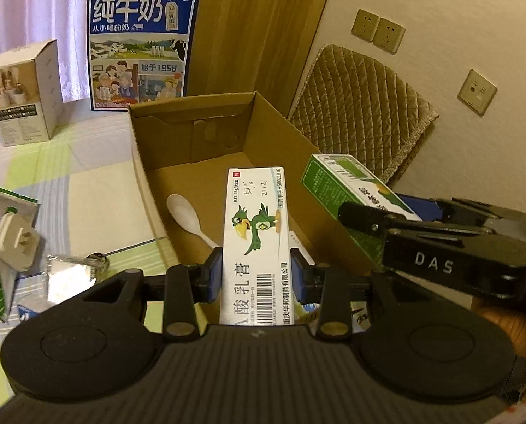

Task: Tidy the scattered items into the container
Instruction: 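Release white cream box with left tool while right tool lowers green box into container, then lower the white-green box into the cardboard box and open the right tool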

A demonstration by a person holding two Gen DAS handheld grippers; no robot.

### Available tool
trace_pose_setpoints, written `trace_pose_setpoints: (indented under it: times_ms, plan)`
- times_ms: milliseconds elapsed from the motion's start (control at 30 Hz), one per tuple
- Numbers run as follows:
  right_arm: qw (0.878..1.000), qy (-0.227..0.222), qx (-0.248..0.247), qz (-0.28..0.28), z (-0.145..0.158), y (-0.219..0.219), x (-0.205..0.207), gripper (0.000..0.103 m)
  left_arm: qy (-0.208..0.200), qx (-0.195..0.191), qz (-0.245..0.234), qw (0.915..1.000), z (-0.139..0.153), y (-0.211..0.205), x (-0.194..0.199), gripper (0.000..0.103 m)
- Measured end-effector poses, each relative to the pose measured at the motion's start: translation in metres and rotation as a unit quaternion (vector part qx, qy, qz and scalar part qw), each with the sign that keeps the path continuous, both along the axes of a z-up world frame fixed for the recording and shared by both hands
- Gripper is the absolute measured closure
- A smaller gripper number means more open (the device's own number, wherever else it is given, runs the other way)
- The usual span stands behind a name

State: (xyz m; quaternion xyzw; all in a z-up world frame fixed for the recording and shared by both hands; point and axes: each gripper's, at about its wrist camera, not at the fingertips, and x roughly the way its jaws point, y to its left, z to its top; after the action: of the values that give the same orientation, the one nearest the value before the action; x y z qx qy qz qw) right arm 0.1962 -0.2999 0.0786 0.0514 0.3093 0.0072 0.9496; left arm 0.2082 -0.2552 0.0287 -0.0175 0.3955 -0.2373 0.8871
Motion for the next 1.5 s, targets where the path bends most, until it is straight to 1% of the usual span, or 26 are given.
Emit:
trace_pose_setpoints:
  times_ms: [100, 267, 367, 533, 767, 867, 1033, 1133, 1367, 1500]
  plan:
    - [1.0, 0.003, 0.001, -0.003, -0.004, -0.004, 0.006, 0.05, 0.002, -0.002, 0.003, 1.0, -0.004, -0.004, 0.01, 0.07]
    - [1.0, 0.007, 0.003, -0.007, -0.009, -0.008, 0.013, 0.05, 0.01, -0.022, 0.011, 0.9996, -0.012, -0.005, 0.027, 0.07]
    - [1.0, 0.01, 0.003, -0.007, -0.011, -0.009, 0.015, 0.05, 0.003, -0.019, 0.013, 0.9997, -0.011, -0.004, 0.03, 0.072]
    - [1.0, 0.015, 0.004, -0.005, -0.016, -0.007, 0.019, 0.05, -0.008, -0.014, 0.017, 0.9997, -0.009, 0.009, 0.022, 0.071]
    - [1.0, 0.022, 0.007, 0.001, -0.021, 0.002, 0.024, 0.05, -0.011, -0.022, 0.036, 0.999, -0.006, 0.034, 0.007, 0.07]
    - [1.0, 0.022, 0.006, 0.0, -0.021, 0.007, 0.026, 0.05, -0.013, -0.024, 0.039, 0.9988, -0.005, 0.041, 0.001, 0.067]
    - [0.999, 0.025, 0.015, -0.013, -0.025, 0.008, 0.018, 0.05, -0.016, -0.03, 0.044, 0.9985, -0.004, 0.051, -0.007, 0.067]
    - [1.0, 0.021, 0.005, -0.009, -0.028, 0.011, 0.016, 0.05, -0.014, -0.031, 0.046, 0.9983, -0.005, 0.054, -0.009, 0.067]
    - [1.0, 0.015, 0.009, 0.001, -0.035, 0.016, 0.035, 0.05, -0.006, -0.036, 0.052, 0.998, -0.013, 0.06, -0.011, 0.063]
    - [1.0, 0.014, -0.002, 0.012, -0.039, 0.022, 0.052, 0.05, -0.005, -0.037, 0.057, 0.9977, -0.015, 0.066, -0.01, 0.063]
